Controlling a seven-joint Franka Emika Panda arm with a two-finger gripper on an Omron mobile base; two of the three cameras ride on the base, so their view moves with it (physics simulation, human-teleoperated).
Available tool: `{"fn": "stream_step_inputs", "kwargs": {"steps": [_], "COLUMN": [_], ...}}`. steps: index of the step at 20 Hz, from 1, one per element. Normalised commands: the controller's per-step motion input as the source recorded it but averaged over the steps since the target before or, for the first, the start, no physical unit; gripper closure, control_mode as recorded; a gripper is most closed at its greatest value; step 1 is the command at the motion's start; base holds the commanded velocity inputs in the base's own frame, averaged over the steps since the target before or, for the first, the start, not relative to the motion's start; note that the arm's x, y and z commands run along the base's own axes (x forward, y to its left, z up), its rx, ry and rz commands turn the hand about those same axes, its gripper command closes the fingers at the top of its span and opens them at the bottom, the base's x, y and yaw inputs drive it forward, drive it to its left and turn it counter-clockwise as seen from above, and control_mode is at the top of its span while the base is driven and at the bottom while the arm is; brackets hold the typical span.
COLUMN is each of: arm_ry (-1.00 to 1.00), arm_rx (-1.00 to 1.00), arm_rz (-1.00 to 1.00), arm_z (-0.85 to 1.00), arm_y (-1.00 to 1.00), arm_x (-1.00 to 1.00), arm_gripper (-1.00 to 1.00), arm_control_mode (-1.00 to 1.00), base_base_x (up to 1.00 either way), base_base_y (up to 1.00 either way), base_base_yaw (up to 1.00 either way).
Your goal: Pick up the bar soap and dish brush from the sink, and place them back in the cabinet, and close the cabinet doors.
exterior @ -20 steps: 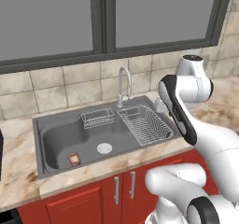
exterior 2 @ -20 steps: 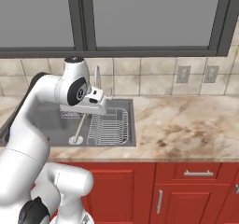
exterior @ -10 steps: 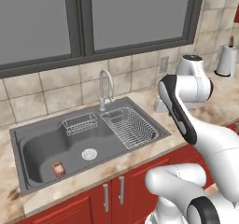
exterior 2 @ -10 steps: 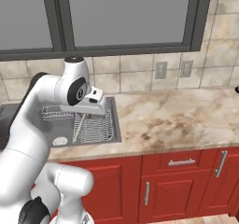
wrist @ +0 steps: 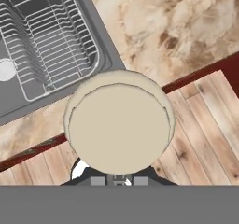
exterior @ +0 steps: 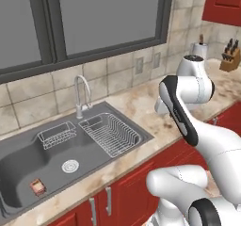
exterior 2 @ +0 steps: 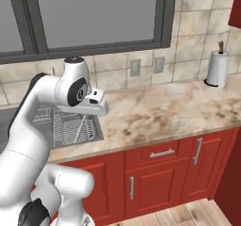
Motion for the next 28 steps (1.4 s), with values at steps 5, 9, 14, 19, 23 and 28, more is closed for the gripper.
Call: {"fn": "stream_step_inputs", "kwargs": {"steps": [5, 9, 14, 19, 23, 28], "arm_ry": [0.0, 0.0, 0.0, 0.0, 0.0, 0.0], "arm_rx": [0.0, 0.0, 0.0, 0.0, 0.0, 0.0], "arm_rz": [0.0, 0.0, 0.0, 0.0, 0.0, 0.0], "arm_z": [0.0, 0.0, 0.0, 0.0, 0.0, 0.0], "arm_y": [0.0, 0.0, 0.0, 0.0, 0.0, 0.0], "arm_x": [0.0, 0.0, 0.0, 0.0, 0.0, 0.0], "arm_gripper": [1.0, 1.0, 1.0, 1.0, 1.0, 1.0], "arm_control_mode": [1.0, 1.0, 1.0, 1.0, 1.0, 1.0], "base_base_x": [0.0, 0.0, 0.0, 0.0, 0.0, 0.0], "base_base_y": [-0.39, -0.32, -0.31, -0.15, -0.03, -0.01], "base_base_yaw": [-0.3, -0.32, -0.36, -0.4, -0.44, -0.45]}}
